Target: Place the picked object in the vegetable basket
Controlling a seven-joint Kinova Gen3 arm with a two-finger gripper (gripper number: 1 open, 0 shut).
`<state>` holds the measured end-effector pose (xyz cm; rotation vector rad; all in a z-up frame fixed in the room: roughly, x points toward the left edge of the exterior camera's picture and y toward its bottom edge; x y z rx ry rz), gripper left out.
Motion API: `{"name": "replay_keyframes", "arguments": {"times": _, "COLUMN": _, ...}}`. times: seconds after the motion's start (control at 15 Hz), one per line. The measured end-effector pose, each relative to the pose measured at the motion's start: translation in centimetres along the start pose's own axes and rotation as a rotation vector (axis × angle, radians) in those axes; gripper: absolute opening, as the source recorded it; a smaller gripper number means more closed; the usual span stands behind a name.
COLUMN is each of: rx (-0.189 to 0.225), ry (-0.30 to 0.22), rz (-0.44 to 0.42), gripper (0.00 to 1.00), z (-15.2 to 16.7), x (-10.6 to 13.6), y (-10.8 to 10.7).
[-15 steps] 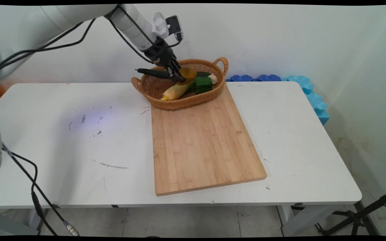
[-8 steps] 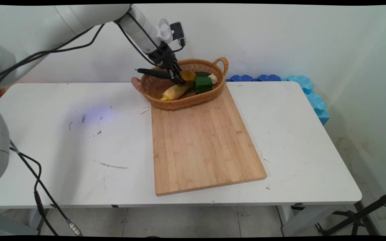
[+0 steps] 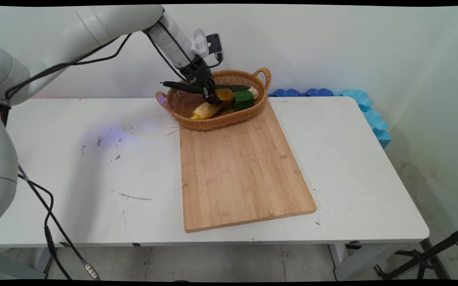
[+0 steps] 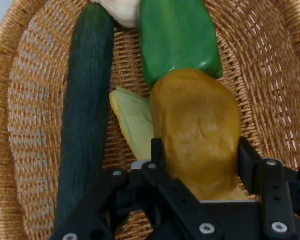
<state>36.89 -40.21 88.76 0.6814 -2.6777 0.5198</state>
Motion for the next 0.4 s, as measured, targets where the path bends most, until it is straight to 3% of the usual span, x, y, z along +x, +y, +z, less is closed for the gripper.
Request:
{"name": "replay_keyframes", "arguments": {"times": 0.13, "rx": -0.005, "ry": -0.001, "rz": 0.004, "gripper": 0.0, "z": 0.32, "x": 0.06, "y": 0.0}}
{"name": "replay_keyframes", "arguments": {"times": 0.2, "rx": -0.007, "ry": -0.001, "rz": 0.007, "gripper": 1.0, "z": 0.42, "x": 0.12, "y": 0.0}}
{"name": "replay_keyframes", "arguments": {"times": 0.4, "rx": -0.01, "ry": 0.002, "rz": 0.015, "gripper": 1.0, "z": 0.68, "x": 0.29, "y": -0.07}}
